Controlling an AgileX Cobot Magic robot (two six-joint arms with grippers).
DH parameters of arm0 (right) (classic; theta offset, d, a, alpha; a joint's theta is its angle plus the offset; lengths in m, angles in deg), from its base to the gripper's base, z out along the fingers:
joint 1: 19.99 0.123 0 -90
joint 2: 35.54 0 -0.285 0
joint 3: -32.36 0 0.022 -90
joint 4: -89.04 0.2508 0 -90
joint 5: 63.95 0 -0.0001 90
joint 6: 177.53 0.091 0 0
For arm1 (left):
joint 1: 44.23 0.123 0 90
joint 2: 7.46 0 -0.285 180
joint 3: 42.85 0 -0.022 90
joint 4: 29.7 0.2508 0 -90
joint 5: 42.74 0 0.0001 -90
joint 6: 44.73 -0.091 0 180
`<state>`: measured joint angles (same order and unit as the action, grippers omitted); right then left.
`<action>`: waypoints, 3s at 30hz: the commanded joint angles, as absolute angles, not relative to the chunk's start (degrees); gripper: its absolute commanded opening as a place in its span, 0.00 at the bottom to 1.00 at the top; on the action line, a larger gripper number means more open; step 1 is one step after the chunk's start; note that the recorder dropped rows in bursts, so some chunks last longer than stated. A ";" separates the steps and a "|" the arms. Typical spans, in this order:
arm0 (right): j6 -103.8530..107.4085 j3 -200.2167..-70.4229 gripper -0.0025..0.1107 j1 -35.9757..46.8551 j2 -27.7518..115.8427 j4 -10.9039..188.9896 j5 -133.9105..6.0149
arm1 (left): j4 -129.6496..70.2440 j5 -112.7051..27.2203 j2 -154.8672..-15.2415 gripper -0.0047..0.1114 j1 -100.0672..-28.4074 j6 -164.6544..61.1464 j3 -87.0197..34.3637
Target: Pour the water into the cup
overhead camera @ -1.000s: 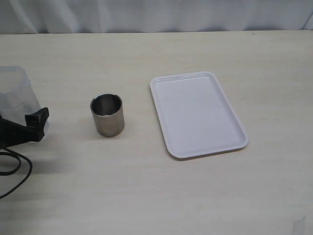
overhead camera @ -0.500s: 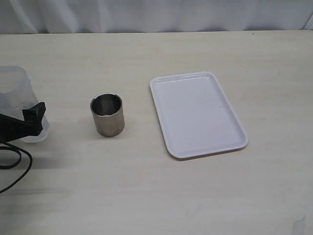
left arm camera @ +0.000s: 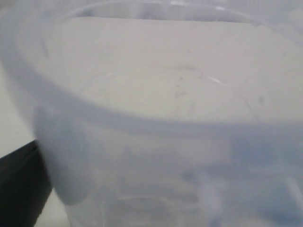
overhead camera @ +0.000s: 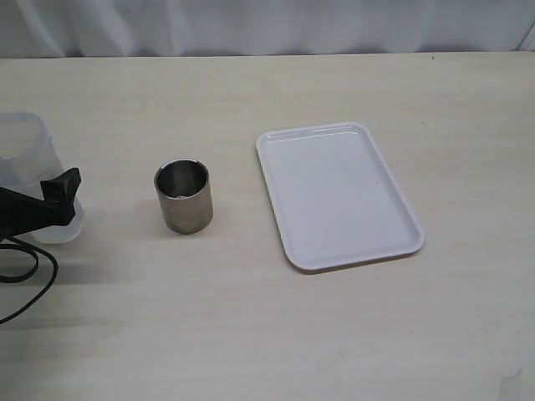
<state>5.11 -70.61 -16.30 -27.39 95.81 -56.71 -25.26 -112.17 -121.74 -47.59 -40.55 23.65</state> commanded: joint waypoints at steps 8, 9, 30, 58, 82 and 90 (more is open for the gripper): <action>5.07 -70.42 0.06 -16.55 -27.75 95.82 -57.11 | -24.34 -112.71 -121.81 0.84 -47.52 -40.18 23.32; 5.07 -70.42 0.06 -16.55 -27.75 95.82 -57.11 | -24.34 -112.71 -121.81 0.84 -47.52 -40.18 23.32; 5.07 -70.42 0.06 -16.55 -27.75 95.82 -57.74 | -24.33 -112.71 -121.81 0.84 -47.52 -40.18 22.24; 5.07 -70.42 0.06 -16.55 -27.75 95.82 -58.02 | -19.21 -112.71 -121.81 0.04 -47.52 -40.18 22.24; 35.39 -70.49 0.74 -16.55 2.48 53.13 -19.54 | -15.23 -110.53 -121.81 0.04 -47.52 -40.18 17.66; 35.82 -78.44 0.74 -16.55 27.57 41.16 -7.03 | -14.99 -110.77 -121.81 0.04 -47.52 -40.18 17.66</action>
<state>35.97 -75.96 -16.30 20.14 45.32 -12.11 -15.15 -108.36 -121.98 -47.59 -40.55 18.33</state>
